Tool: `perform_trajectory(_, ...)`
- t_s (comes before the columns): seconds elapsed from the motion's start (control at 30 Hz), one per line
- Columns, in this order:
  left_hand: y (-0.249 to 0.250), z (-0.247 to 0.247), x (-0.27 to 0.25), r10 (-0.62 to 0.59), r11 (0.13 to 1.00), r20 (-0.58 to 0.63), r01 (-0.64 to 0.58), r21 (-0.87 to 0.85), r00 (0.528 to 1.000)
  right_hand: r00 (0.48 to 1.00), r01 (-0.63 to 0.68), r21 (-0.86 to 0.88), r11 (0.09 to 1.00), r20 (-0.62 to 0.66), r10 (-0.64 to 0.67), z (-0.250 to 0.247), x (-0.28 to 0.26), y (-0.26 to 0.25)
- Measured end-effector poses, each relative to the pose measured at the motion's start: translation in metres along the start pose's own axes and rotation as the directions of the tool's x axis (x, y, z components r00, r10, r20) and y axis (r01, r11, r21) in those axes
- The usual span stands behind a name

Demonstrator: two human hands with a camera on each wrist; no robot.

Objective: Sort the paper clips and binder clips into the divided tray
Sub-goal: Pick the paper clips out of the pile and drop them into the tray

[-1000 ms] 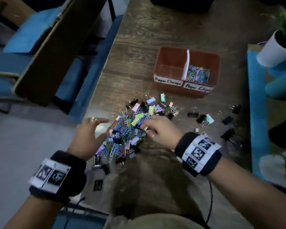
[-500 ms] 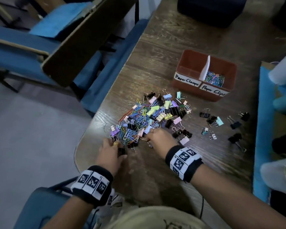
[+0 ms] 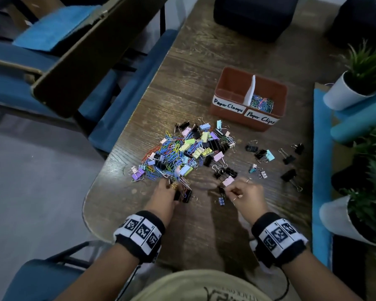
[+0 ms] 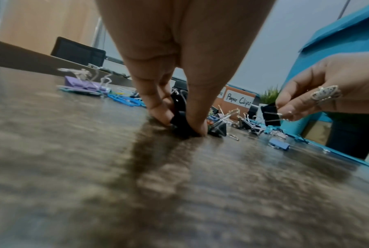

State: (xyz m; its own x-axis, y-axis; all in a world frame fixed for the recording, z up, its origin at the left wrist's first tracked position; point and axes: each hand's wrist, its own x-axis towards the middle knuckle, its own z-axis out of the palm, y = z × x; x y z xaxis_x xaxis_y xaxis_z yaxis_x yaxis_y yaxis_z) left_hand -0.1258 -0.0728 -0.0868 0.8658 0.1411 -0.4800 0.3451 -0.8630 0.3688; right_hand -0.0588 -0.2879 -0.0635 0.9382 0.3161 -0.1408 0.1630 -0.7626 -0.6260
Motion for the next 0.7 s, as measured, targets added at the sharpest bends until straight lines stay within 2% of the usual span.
perform_trajectory(0.07, 0.005, 0.001, 0.001, 0.037, 0.999, 0.002, -0.037, 0.008, 0.999, 0.998, -0.05, 0.075, 0.996, -0.038, 0.053, -0.003, -0.004, 0.004)
perform_trajectory(0.13, 0.006, 0.0, 0.001, 0.073, 0.997, -0.023, -0.074, -0.015, 0.997, 0.996, -0.068, 0.055, 0.996, -0.062, 0.072, -0.004, -0.005, 0.013)
perform_trajectory(0.2, 0.007, -0.003, -0.002, 0.098, 0.993, -0.039, -0.1, -0.059, 0.994, 0.995, -0.09, -0.069, 0.994, -0.05, 0.087, -0.005, -0.005, 0.029)
perform_trajectory(0.3, 0.005, -0.009, -0.007, 0.164, 0.981, -0.096, -0.173, -0.088, 0.982, 0.974, -0.204, -0.237, 0.95, 0.048, 0.222, -0.011, -0.006, 0.052)
perform_trajectory(0.37, 0.005, -0.015, -0.012, 0.211, 0.968, -0.151, -0.228, -0.102, 0.966, 0.96, -0.225, -0.304, 0.926, 0.091, 0.263, -0.017, -0.009, 0.057)
perform_trajectory(0.4, 0.004, -0.018, -0.014, 0.236, 0.96, -0.173, -0.257, -0.114, 0.956, 0.966, -0.201, -0.343, 0.918, 0.087, 0.244, -0.019, -0.011, 0.055)
perform_trajectory(0.47, 0.003, -0.022, -0.016, 0.28, 0.943, -0.206, -0.309, -0.123, 0.938, 0.993, -0.072, -0.386, 0.92, 0.061, 0.104, -0.017, -0.015, 0.044)
perform_trajectory(0.5, 0.003, -0.024, -0.016, 0.291, 0.937, -0.213, -0.323, -0.135, 0.933, 0.996, 0.019, -0.372, 0.928, 0.091, 0.016, -0.013, -0.015, 0.034)
perform_trajectory(0.57, 0.002, -0.027, -0.015, 0.278, 0.933, -0.223, -0.318, -0.17, 0.934, 0.964, 0.181, -0.296, 0.938, 0.243, -0.11, 0.002, -0.013, 0.02)
perform_trajectory(0.63, 0.003, -0.029, -0.014, 0.276, 0.938, -0.182, -0.306, -0.165, 0.944, 0.916, 0.242, -0.303, 0.922, 0.383, -0.115, 0.021, -0.009, 0.018)
perform_trajectory(0.7, 0.007, -0.028, -0.011, 0.335, 0.924, -0.125, -0.352, -0.152, 0.934, 0.908, 0.235, -0.383, 0.893, 0.414, -0.061, 0.027, -0.011, 0.022)
